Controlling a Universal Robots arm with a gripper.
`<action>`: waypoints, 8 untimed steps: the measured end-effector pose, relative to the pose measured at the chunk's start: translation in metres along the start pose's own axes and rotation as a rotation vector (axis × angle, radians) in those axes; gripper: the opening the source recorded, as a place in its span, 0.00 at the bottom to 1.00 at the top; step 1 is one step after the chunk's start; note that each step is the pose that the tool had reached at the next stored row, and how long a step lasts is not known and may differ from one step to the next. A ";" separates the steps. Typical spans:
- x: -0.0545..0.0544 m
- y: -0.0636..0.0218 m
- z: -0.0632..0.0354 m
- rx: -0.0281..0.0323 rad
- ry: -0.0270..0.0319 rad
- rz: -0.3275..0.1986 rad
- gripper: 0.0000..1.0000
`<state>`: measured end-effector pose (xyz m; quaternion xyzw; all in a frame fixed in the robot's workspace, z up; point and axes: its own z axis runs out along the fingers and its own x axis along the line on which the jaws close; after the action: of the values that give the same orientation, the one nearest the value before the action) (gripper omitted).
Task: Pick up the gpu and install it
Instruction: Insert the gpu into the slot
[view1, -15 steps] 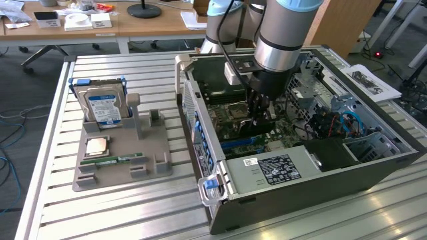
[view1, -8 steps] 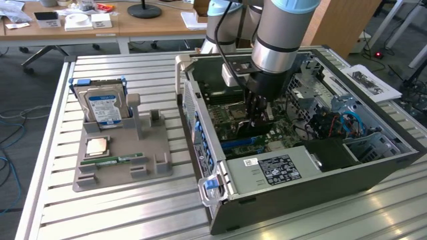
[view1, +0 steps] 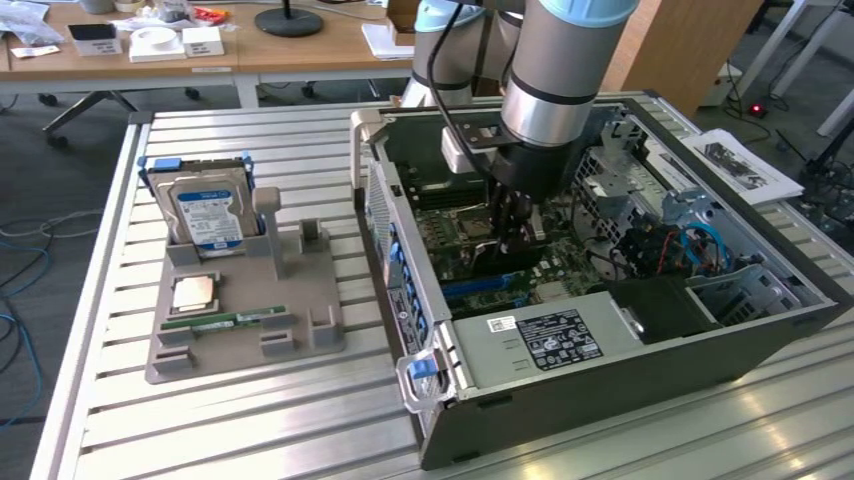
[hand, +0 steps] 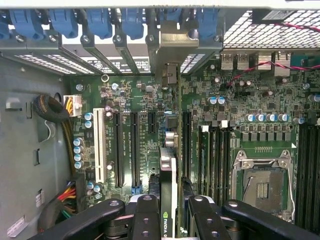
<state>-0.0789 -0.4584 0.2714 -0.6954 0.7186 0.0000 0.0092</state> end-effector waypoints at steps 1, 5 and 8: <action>0.000 0.0000 0.0000 0.0000 0.0000 0.000 0.27; 0.000 0.0000 0.0000 0.0000 0.0000 0.000 0.27; 0.000 0.0008 0.0002 0.0001 -0.0002 0.000 0.27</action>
<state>-0.0798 -0.4585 0.2712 -0.6952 0.7187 0.0000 0.0093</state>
